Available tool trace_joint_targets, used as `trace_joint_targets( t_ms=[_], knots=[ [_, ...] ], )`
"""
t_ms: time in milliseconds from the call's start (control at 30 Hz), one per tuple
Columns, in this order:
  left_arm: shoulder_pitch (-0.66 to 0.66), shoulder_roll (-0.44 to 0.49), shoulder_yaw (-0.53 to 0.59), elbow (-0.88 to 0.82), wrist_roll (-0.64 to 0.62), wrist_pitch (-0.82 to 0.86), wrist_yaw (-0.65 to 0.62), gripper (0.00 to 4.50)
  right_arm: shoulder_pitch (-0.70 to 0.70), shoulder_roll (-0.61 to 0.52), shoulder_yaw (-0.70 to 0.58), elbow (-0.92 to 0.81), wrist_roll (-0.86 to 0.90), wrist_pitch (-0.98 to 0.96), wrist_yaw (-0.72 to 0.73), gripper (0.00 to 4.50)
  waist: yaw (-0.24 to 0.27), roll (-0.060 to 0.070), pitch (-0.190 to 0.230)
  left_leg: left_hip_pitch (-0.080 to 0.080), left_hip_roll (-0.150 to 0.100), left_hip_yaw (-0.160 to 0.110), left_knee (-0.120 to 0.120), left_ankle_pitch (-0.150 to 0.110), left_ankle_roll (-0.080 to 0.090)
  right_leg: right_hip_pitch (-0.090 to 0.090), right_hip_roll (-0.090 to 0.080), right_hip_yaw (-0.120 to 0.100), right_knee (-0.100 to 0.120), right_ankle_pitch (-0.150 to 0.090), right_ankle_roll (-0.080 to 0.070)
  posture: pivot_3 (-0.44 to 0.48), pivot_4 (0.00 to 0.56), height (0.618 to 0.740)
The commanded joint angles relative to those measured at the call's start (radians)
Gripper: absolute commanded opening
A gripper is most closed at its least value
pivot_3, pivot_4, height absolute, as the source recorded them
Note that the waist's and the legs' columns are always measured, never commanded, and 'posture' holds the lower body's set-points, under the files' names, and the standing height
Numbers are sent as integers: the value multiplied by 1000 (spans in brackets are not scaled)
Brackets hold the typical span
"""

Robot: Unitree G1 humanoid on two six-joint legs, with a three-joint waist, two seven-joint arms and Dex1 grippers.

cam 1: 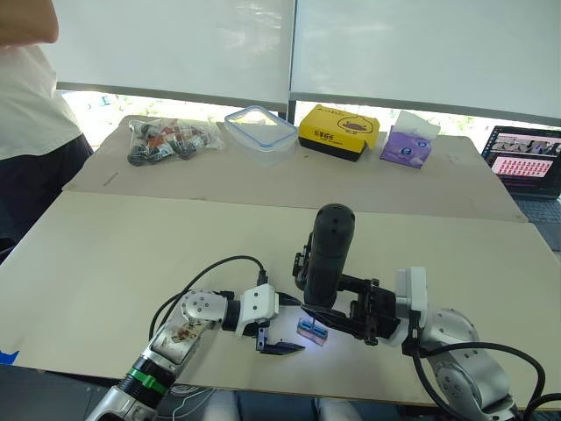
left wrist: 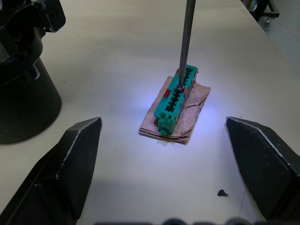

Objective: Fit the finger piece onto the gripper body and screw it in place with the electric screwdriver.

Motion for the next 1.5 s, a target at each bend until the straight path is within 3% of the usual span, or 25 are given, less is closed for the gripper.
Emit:
trace_joint_targets(
  t_ms=[33,400,733,1167,1500],
  knots=[
    [32,13,-30,52,26,14,-4,4446,-4,9,-7,-14,5,-25,-5,1924,0,0,0,0,0,0,0,0,0,0,0,0,0,0,0,0,150,740],
    [26,4,-27,60,22,13,0,4446,12,18,29,3,-45,-34,-19,1924,0,0,-7,1,0,0,0,0,0,1,0,0,0,0,0,0,150,740],
    [12,0,13,74,-7,8,-3,4446,-14,7,-4,-13,13,-21,-6,1924,0,0,-9,2,0,0,0,0,0,1,0,0,0,0,0,0,150,740],
    [45,33,117,40,-154,-75,-95,4446,-84,-4,-47,-89,124,62,-58,1924,0,0,-8,1,0,0,0,0,0,0,0,0,1,0,0,0,150,740],
    [119,142,330,-101,-402,3,-182,4446,-115,-86,-170,-170,228,140,-108,1924,1,0,-5,0,0,0,0,0,0,-1,0,0,1,0,0,0,150,740]
  ],
)
